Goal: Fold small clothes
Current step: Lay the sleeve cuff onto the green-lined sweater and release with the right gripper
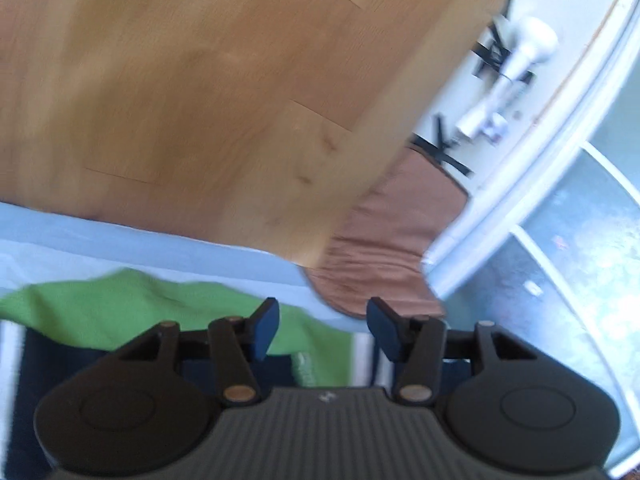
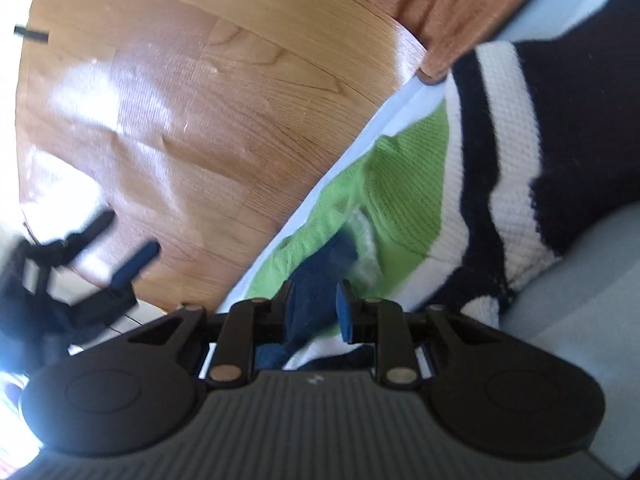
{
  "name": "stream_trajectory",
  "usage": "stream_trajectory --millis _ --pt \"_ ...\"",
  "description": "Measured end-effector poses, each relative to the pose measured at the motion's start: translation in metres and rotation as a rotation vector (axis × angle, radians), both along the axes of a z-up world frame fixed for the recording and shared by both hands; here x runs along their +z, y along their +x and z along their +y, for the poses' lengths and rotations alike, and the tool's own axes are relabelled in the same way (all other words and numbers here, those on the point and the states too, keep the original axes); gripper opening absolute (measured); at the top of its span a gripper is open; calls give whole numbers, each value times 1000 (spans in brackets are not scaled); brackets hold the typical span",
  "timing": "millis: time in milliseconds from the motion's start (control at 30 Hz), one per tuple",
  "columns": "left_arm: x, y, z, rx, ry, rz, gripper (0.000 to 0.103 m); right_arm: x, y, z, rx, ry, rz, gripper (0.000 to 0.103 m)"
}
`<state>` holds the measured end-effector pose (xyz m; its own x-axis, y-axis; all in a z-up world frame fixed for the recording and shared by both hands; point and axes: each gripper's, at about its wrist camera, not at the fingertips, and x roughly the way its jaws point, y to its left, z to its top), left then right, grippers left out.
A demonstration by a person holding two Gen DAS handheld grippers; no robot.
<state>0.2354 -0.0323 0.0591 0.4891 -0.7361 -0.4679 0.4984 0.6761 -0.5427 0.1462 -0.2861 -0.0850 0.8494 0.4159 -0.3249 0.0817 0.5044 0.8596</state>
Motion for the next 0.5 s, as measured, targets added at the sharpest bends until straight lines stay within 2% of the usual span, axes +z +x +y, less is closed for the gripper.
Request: stream_trajectory --millis 133,233,300,367,467,500 --pt "-8 -3 73 251 -56 -17 49 3 -6 -5 -48 -31 -8 26" --pt "-35 -9 120 399 -86 14 49 5 -10 -13 -87 -36 -1 26" --pt "-60 -10 144 455 -121 66 49 8 -7 -18 -86 -43 24 27" --pt "-84 -8 158 492 -150 116 49 14 1 -13 -70 -92 53 31" --pt "-109 -4 170 497 -175 153 50 28 19 -1 -40 -264 80 40" --pt "-115 -2 172 487 -185 173 54 29 26 2 -26 -316 99 43"
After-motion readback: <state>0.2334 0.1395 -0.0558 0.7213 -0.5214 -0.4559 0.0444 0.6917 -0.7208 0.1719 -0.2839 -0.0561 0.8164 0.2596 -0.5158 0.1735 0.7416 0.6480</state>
